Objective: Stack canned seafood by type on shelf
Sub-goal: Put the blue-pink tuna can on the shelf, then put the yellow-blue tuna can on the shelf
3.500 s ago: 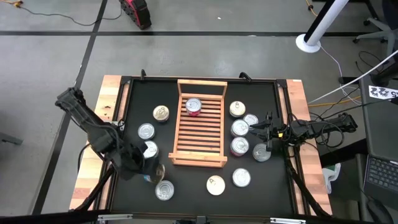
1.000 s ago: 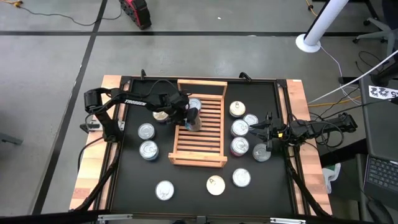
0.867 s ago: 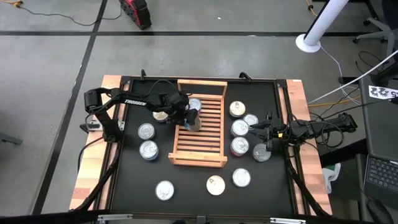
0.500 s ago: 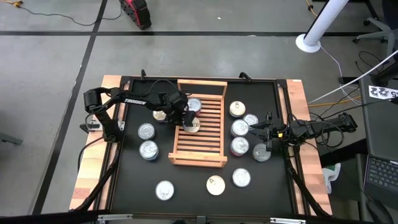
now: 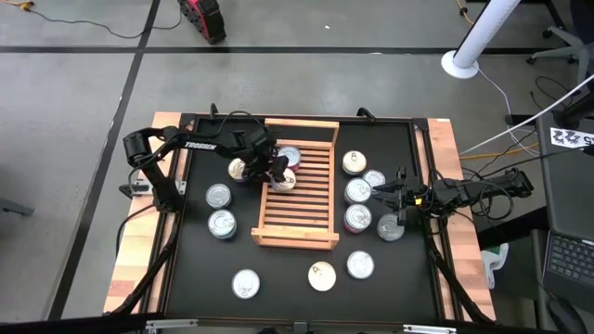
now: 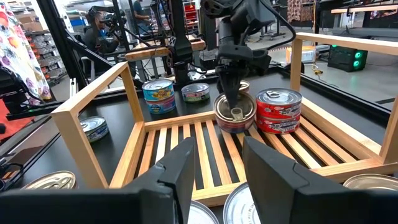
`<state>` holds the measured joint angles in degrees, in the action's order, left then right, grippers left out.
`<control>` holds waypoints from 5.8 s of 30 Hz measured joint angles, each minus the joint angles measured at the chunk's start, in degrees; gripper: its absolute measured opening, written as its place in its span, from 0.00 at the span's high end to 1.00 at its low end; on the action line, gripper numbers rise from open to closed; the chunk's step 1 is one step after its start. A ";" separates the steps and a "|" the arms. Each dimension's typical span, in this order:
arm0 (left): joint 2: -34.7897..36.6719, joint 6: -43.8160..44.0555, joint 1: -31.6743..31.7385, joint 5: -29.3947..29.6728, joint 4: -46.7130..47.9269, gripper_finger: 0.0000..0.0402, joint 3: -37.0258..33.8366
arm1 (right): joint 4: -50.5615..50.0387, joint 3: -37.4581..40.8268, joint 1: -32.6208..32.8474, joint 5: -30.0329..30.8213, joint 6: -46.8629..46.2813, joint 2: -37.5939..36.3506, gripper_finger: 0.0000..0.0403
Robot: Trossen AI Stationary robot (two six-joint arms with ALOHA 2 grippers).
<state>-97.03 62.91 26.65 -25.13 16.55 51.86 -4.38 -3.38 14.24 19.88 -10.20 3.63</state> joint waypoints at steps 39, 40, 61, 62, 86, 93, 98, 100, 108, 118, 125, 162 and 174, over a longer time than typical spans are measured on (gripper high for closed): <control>10.96 -6.15 7.02 -14.13 2.58 0.35 -0.04 | 0.02 0.02 0.00 0.00 0.00 -0.01 0.66; 12.17 -6.76 6.98 -13.67 2.58 0.35 -0.04 | 0.00 0.02 -0.02 0.00 0.00 0.00 0.66; 31.85 -26.93 -3.19 11.77 12.99 0.35 -0.04 | 0.87 0.12 -0.02 0.02 0.00 0.01 0.66; 31.91 -26.97 -3.59 12.23 12.96 0.35 -0.04 | 1.15 0.16 -0.02 0.03 0.00 0.00 0.65; 31.89 -28.87 -5.31 17.51 12.84 0.35 -0.04 | 1.16 0.13 -0.02 -1.57 24.00 0.01 0.44; 31.87 -28.89 -5.31 17.97 12.83 0.35 -0.04 | 1.07 -3.54 -0.02 -1.46 23.56 4.63 0.47; 31.87 -28.89 -5.31 17.97 12.85 0.35 -0.04 | -3.30 -9.20 -0.02 -1.36 24.09 14.20 0.47; 31.87 -28.89 -5.31 17.97 12.83 0.35 -0.04 | -7.84 -11.96 -0.02 -0.37 24.04 18.99 0.47; 31.87 -31.73 -5.31 18.11 12.83 0.35 -0.04 | -23.48 -22.79 -0.02 2.62 24.06 39.60 0.47; 31.85 -33.48 -5.31 18.61 12.85 0.35 -0.04 | -32.44 -32.00 -0.02 2.69 29.83 57.36 0.47; 31.85 -34.47 -5.31 18.61 12.85 0.35 -0.04 | -33.29 -32.33 -0.02 2.62 30.18 61.97 0.47; 31.85 -35.52 -5.29 19.00 12.86 0.35 -0.04 | -32.50 -36.54 -1.92 3.52 31.93 62.26 1.00; 31.85 -36.46 -5.29 20.02 12.85 0.35 -0.04 | -17.94 -36.81 -13.66 0.83 45.91 62.26 1.00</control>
<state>-65.19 26.46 21.37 -5.11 29.41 51.81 -22.32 -40.18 0.58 20.71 35.71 65.89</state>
